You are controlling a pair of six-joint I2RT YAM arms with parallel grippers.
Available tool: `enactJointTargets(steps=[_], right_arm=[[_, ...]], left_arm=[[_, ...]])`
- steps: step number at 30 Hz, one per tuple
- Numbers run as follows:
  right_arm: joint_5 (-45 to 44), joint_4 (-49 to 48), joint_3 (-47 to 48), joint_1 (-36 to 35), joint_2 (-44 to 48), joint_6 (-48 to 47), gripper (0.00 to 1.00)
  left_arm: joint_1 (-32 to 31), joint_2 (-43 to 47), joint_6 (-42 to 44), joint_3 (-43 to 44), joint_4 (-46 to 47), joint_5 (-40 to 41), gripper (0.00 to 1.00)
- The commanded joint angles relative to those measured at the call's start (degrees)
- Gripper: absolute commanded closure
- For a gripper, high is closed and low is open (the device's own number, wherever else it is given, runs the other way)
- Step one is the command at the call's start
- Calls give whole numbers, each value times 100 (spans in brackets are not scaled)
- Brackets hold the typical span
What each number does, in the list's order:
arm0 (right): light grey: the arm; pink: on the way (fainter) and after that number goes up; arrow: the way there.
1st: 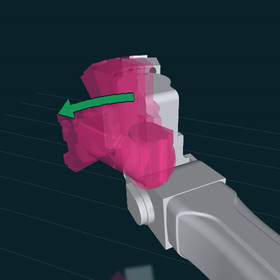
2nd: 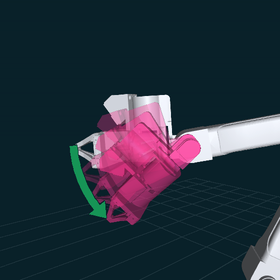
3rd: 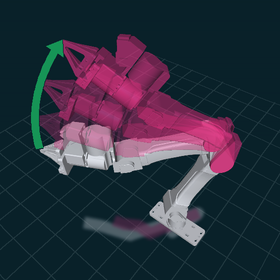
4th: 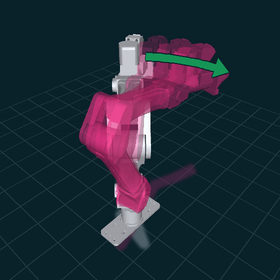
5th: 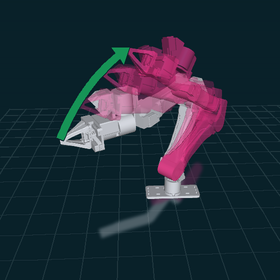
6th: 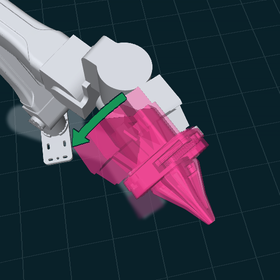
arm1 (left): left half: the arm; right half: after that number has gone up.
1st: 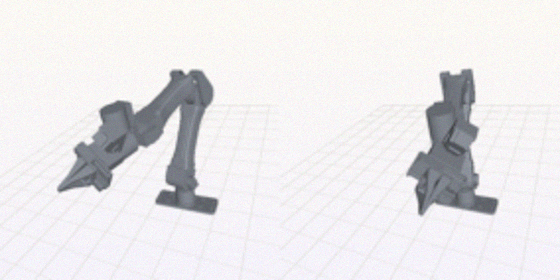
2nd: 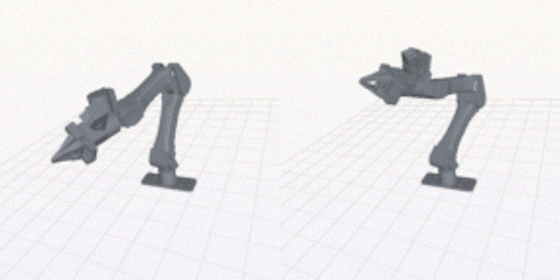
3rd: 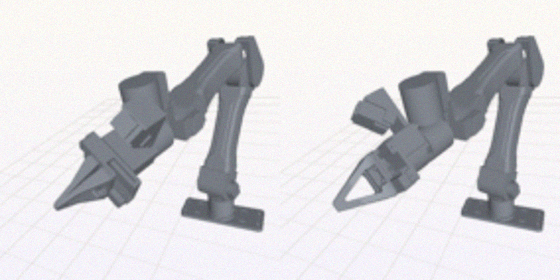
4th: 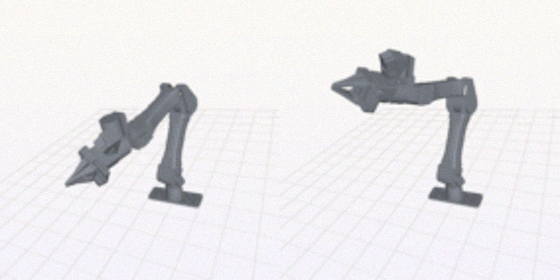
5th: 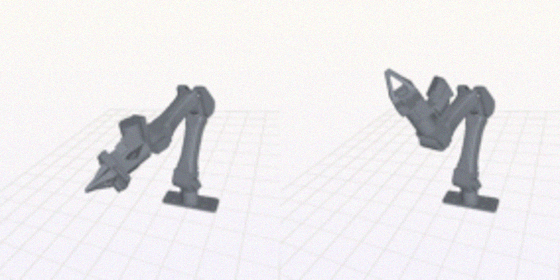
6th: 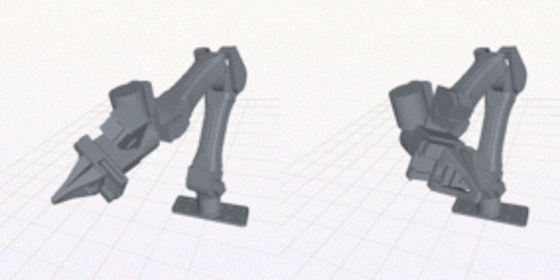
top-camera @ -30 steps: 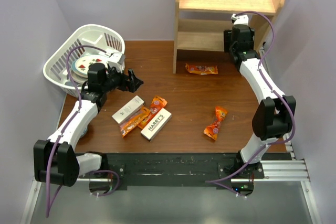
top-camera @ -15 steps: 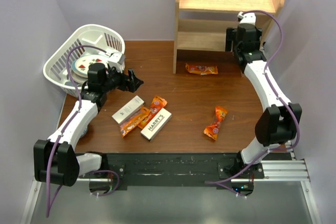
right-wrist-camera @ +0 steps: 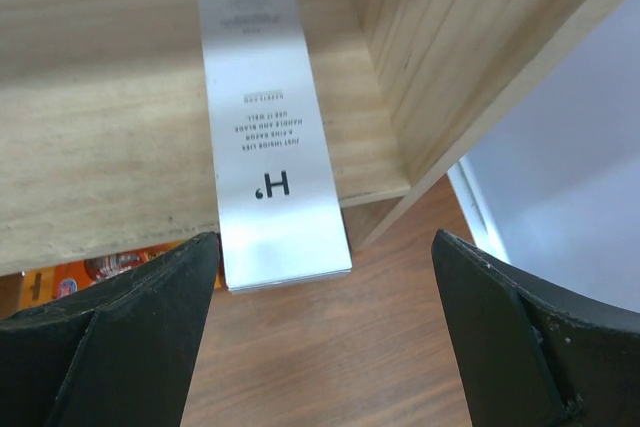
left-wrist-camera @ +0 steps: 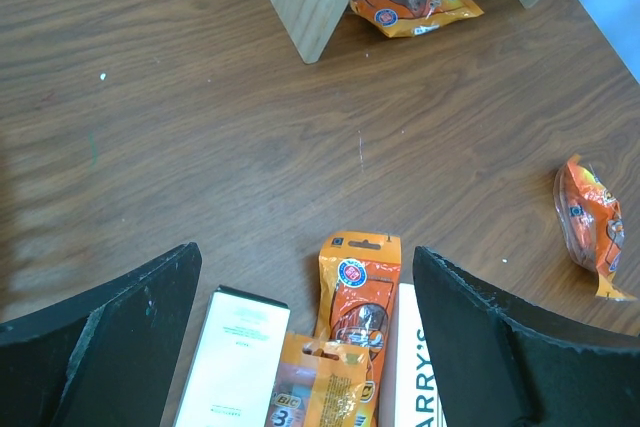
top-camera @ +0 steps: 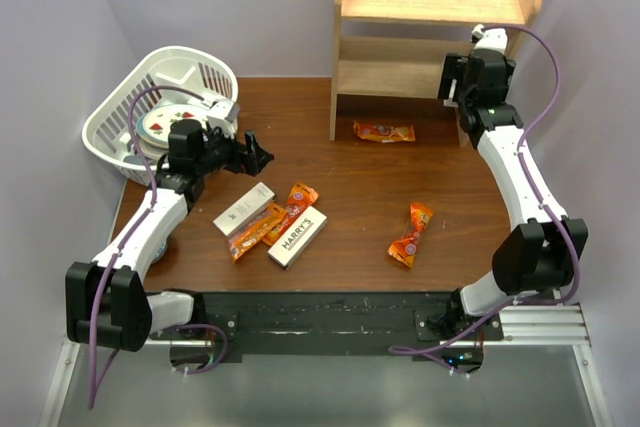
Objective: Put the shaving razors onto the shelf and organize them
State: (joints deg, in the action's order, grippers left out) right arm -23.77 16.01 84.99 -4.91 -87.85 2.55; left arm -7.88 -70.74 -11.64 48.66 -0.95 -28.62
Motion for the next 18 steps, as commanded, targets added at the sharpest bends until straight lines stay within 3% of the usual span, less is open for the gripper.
enactJointTargets(steps=[1, 18], right_arm=[[302, 7, -61, 95, -74, 264, 8], [751, -28, 53, 280, -373, 404, 13]], left_arm=[[41, 16, -75, 267, 227, -109, 8], [32, -19, -14, 266, 209, -38, 7]])
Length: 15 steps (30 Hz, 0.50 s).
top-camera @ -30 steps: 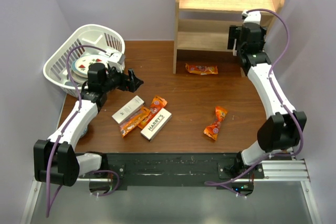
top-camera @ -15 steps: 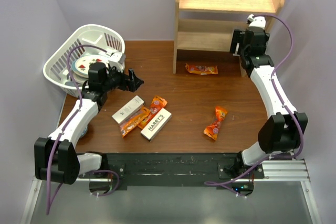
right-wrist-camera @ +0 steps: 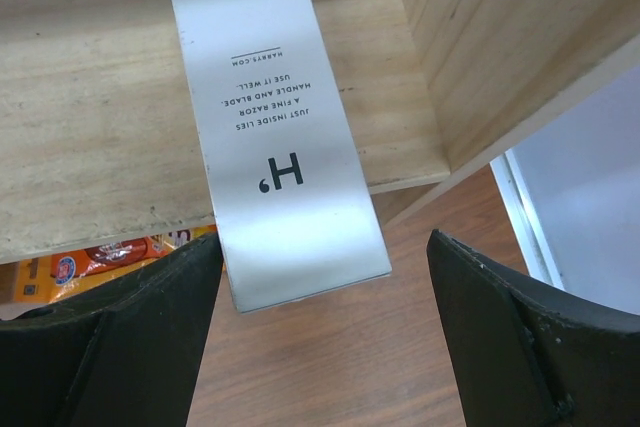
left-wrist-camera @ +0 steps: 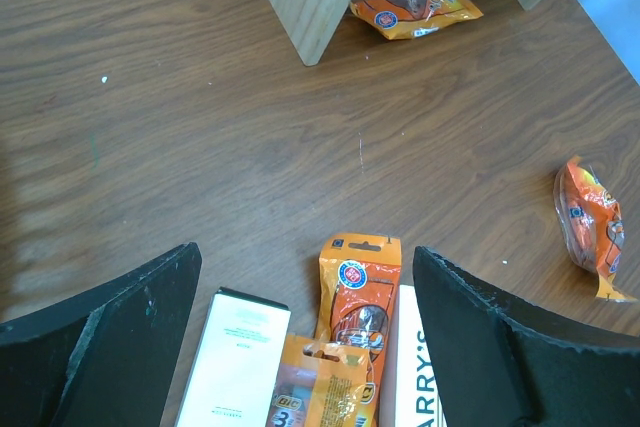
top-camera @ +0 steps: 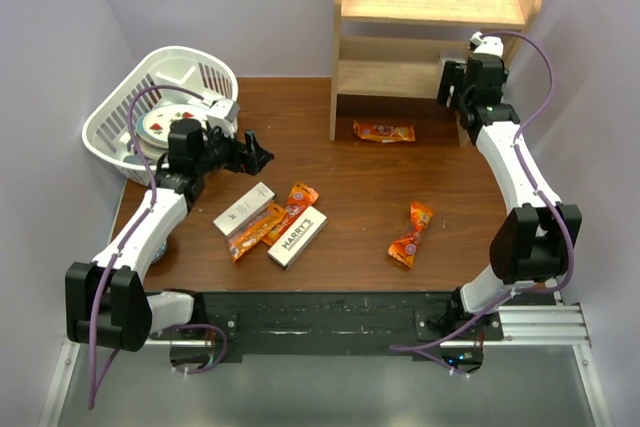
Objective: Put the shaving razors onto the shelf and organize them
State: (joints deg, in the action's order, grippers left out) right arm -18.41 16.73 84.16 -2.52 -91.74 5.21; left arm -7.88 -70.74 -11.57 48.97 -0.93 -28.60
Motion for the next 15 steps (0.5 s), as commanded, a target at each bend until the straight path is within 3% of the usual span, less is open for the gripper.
enactJointTargets(steps=[1, 8, 15], right_arm=[[294, -100, 110, 50, 34, 138, 12], [391, -188, -40, 59, 78, 85, 29], [374, -249, 118, 68, -80, 191, 39]], left_arm=[[41, -19, -20, 244, 207, -40, 7], [41, -45, -29, 227, 242, -40, 7], [41, -45, -20, 236, 216, -23, 7]])
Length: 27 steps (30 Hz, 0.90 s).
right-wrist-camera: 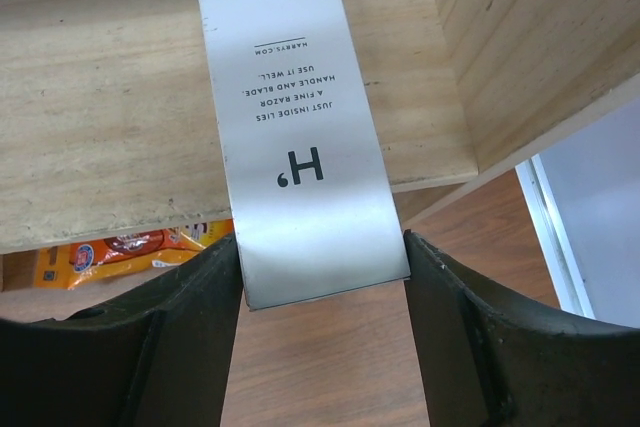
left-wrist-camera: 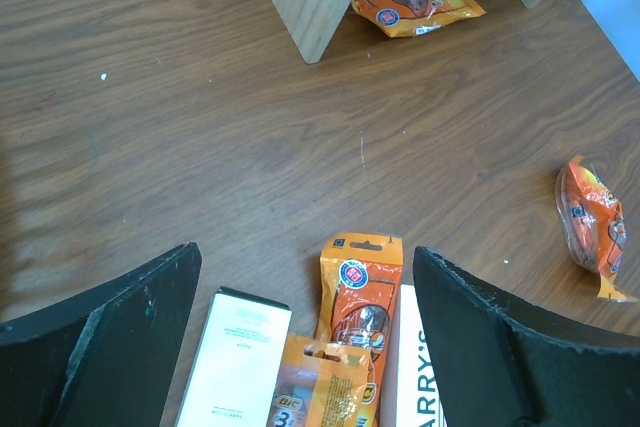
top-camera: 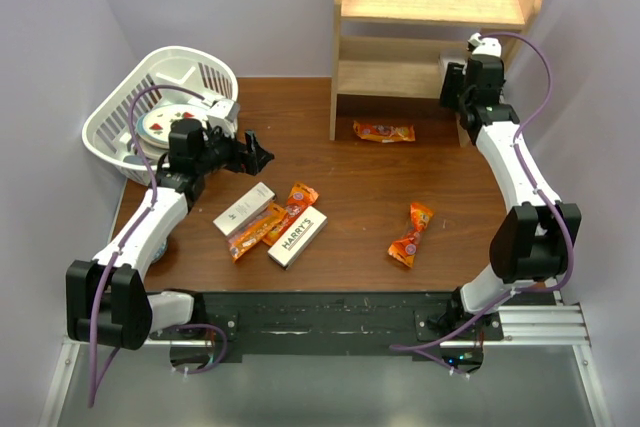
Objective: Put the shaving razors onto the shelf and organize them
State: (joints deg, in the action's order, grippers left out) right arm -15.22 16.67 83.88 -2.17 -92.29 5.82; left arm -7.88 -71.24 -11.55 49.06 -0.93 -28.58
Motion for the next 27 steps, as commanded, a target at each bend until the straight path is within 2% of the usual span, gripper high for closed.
enactJointTargets(steps=[1, 3, 9, 27], right_arm=[[63, -278, 190, 33, -52, 138, 40], [90, -287, 252, 33, -122, 147, 44], [99, -357, 419, 33, -289, 130, 49], [10, -524, 735, 33, -685, 209, 47]], left_arm=[[41, 5, -23, 227, 207, -25, 7], [41, -4, -23, 227, 207, -25, 7], [32, 5, -14, 244, 207, -16, 7], [41, -21, -31, 218, 234, 1, 7]])
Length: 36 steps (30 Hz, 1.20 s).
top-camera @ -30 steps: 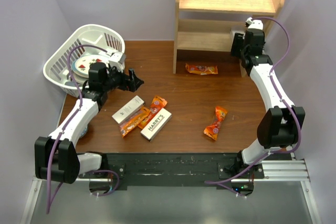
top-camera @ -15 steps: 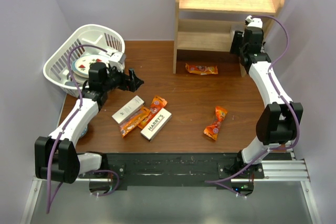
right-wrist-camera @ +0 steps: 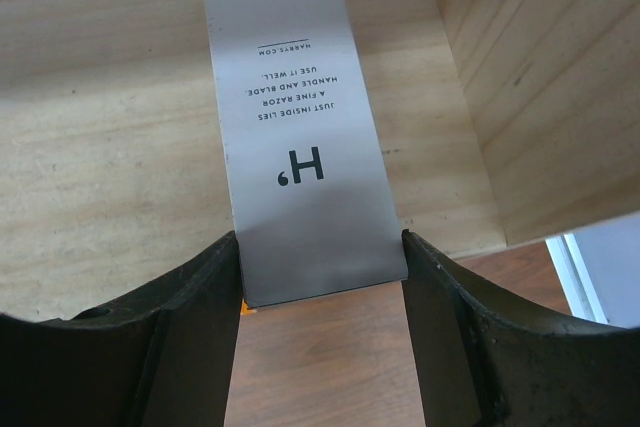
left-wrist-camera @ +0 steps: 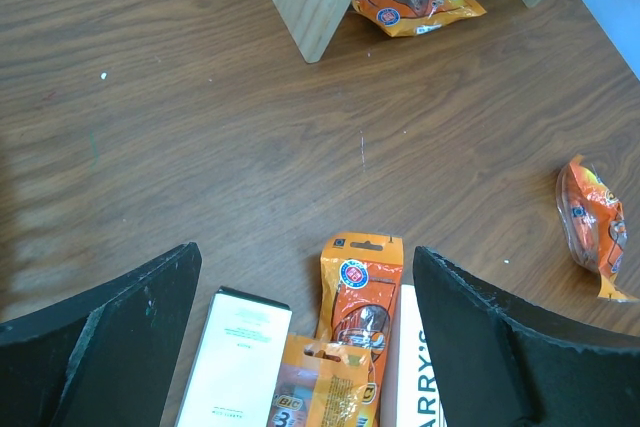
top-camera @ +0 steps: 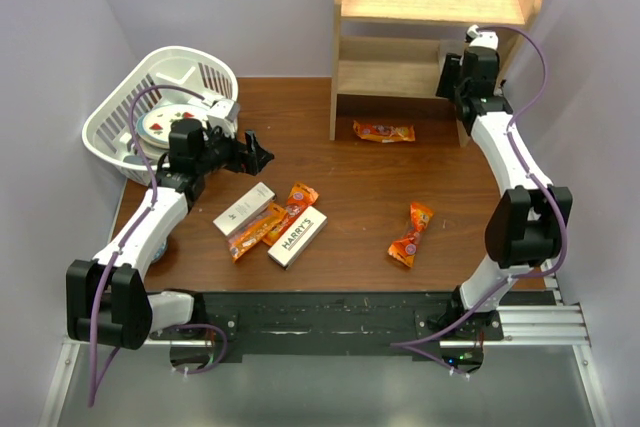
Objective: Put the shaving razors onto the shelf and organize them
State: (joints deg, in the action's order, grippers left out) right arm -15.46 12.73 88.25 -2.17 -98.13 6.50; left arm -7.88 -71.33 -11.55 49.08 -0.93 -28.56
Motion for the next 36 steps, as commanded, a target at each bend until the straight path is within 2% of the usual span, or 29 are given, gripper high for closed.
enactJointTargets(steps=[1, 2, 6, 11, 14, 17, 18, 21, 23, 24, 28, 33, 36], right_arm=[[43, -131, 333, 33, -119, 141, 46], [52, -113, 333, 33, -136, 167, 45], [-35, 71, 307, 33, 64, 299, 22], [-255, 457, -61, 33, 943, 675, 11], [-29, 765, -491, 33, 1672, 765, 2], [445, 1152, -1124, 7, 2340, 721, 1], [570, 1205, -1578, -11, 2481, 643, 1], [1156, 1223, -2431, -107, 2965, 361, 2], [1518, 1267, -2741, -125, 3211, 203, 4], [1946, 1319, -2943, -125, 3299, 150, 4], [2390, 1460, -3129, -134, 3669, -61, 4], [2320, 1469, -3103, -125, 3801, -140, 3], [2364, 1443, -3121, -125, 3766, -62, 2]], left_arm=[[41, -21, -23, 207, 225, -1, 7], [41, -13, -23, 207, 225, -1, 7], [50, 5, -23, 234, 207, 8, 7], [41, 145, 30, 251, 110, 26, 7], [-46, 172, 240, 199, -442, -255, 7], [-573, 294, 688, 6, -882, -274, 7], [-957, 330, 820, -64, -935, -151, 7], [-1390, 322, 769, -285, -1172, 260, 8], [-1418, 120, 803, -241, -1532, 648, 10], [-1427, 32, 1126, -180, -1716, 911, 10], [-1418, -1021, 2155, 1014, -3786, 1448, 16], [-1277, -602, 2990, 937, -4116, 1958, 12], [-1208, -829, 3124, 972, -4476, 2230, 10]])
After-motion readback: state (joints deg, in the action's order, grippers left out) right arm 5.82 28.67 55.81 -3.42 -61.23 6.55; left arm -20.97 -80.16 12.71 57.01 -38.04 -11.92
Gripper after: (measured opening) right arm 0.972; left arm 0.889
